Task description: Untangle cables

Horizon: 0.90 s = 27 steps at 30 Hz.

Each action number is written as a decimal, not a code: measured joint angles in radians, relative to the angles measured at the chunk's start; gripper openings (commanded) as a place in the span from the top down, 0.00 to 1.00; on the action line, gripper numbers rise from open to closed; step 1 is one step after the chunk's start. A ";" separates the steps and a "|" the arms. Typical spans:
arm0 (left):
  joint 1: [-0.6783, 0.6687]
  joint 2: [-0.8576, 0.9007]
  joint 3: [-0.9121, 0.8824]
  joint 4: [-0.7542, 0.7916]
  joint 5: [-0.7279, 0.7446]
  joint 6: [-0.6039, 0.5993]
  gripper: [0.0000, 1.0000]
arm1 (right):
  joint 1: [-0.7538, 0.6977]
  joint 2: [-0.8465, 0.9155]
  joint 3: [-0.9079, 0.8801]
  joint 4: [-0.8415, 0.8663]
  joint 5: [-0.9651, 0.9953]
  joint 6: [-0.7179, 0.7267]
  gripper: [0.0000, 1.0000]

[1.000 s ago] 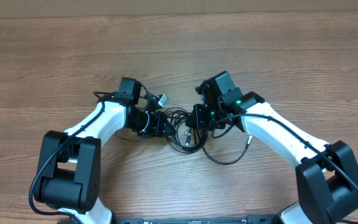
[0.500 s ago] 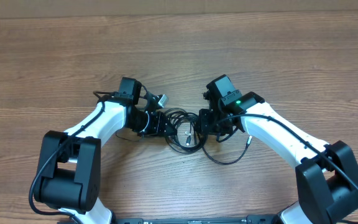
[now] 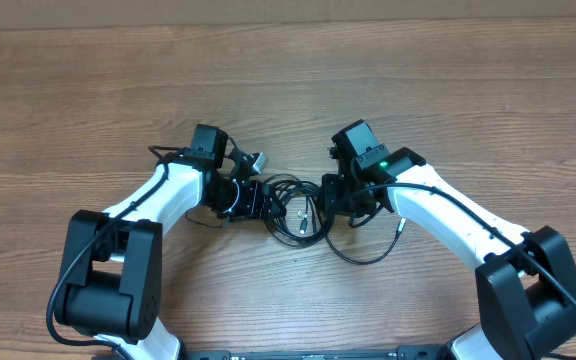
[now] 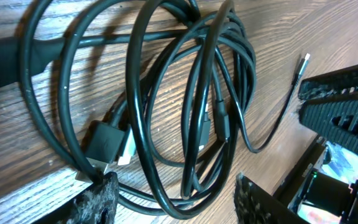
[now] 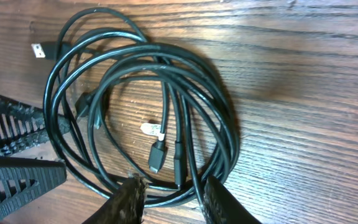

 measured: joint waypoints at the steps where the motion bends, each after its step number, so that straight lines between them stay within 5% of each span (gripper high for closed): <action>1: 0.000 0.000 0.000 0.000 -0.005 0.000 0.39 | 0.000 0.000 0.000 0.000 0.006 0.010 0.69; 20: 0.000 0.000 0.000 0.000 -0.007 -0.004 0.27 | 0.000 0.000 -0.125 0.124 0.092 0.150 0.64; 24: 0.000 0.000 -0.001 0.000 0.092 -0.003 0.30 | 0.000 0.000 -0.128 0.136 0.079 0.179 0.63; 27: 0.000 0.000 -0.001 -0.001 0.178 0.001 0.48 | 0.001 0.000 -0.128 0.154 0.046 0.219 0.63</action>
